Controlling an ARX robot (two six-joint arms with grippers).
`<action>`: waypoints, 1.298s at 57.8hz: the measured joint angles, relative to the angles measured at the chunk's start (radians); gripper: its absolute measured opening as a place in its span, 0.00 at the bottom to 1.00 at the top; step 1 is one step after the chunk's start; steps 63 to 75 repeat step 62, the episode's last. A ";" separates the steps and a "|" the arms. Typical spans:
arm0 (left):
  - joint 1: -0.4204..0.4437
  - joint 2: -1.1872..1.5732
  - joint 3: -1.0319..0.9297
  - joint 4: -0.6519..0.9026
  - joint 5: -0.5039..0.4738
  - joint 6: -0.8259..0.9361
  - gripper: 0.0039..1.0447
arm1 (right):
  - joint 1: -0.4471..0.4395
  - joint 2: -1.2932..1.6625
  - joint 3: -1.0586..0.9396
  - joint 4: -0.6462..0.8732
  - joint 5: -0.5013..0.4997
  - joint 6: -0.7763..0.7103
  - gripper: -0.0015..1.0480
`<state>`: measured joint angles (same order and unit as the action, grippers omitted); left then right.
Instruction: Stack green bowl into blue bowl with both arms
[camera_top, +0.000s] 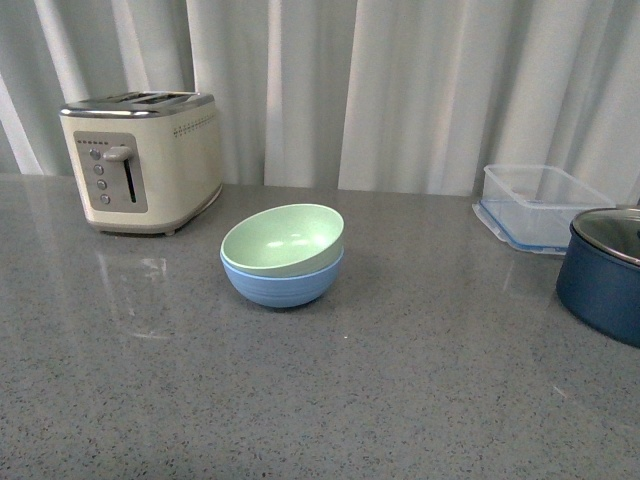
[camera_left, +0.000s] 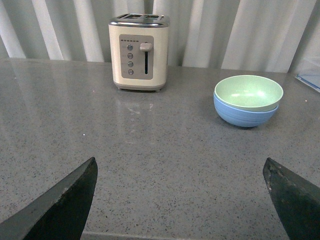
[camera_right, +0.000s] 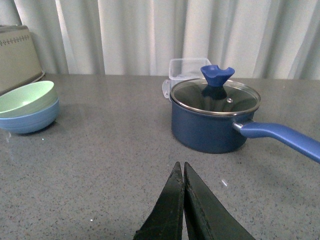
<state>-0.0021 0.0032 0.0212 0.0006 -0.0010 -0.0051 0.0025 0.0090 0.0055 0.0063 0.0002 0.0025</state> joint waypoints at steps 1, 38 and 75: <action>0.000 0.000 0.000 0.000 0.000 0.000 0.94 | 0.000 -0.003 0.000 0.000 0.000 0.000 0.01; 0.000 0.000 0.000 0.000 0.000 0.000 0.94 | 0.000 -0.005 0.000 -0.005 0.000 0.000 0.91; 0.000 0.000 0.000 0.000 0.000 0.000 0.94 | 0.000 -0.005 0.000 -0.005 0.000 0.000 0.90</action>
